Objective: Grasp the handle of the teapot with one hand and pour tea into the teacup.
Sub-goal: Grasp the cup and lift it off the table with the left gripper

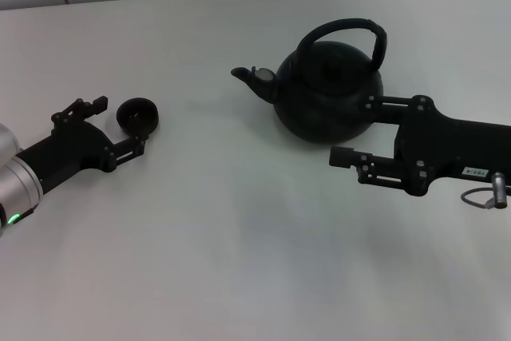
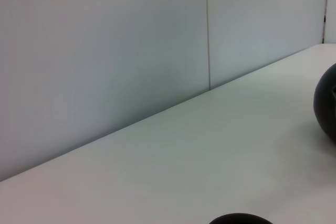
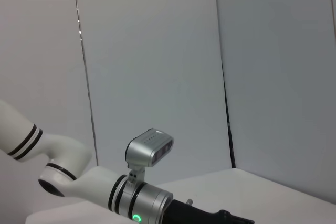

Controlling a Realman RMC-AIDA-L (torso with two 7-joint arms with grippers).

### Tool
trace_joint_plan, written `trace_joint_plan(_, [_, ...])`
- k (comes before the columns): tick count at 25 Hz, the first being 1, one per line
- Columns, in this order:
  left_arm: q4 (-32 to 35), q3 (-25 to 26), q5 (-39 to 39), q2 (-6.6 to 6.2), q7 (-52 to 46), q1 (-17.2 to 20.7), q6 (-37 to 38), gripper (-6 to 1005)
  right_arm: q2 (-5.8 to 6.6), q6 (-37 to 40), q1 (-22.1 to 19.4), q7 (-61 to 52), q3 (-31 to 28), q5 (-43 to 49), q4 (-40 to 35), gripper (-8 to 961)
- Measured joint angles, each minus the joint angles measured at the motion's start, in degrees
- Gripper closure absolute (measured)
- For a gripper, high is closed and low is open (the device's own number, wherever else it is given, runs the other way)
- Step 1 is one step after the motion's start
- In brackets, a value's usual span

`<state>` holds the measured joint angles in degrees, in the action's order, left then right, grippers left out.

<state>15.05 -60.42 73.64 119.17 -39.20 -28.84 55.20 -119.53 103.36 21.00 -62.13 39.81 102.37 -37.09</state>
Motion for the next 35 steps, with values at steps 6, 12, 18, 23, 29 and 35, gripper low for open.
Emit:
trace_joint_plan(6, [-0.02,-0.44,0.01,0.00,-0.01,-0.50,-0.41,218,0.04,0.00,0.24,0.00,0.00,-0.46,0.00,364])
trace_joint_plan(12, [-0.11,-0.64,0.01,0.00,-0.14,-0.73,-1.37,223,0.14,0.00,0.57,0.00,0.00,-0.51,0.00,364])
trace_joint_plan(18, [-0.11,-1.98,0.10,0.00,-0.55,-0.78,-1.65,228,0.18,0.00,0.85,0.00,0.00,-0.51,0.00,363])
trace_joint_plan(23, [-0.11,-3.45,0.09,0.00,-0.59,-1.02,-1.84,232,0.18,-0.05,1.05,0.00,0.00,-0.51,0.00,362])
trace_joint_plan(29, [-0.11,-3.48,0.06,0.00,-0.61,-1.39,-2.15,237,0.18,-0.08,1.09,0.00,0.00,-0.51,0.00,361])
trace_joint_plan(35, [-0.11,-3.48,0.02,0.00,-0.62,-1.89,-2.97,241,0.18,-0.09,0.99,-0.01,0.00,-0.51,0.00,362])
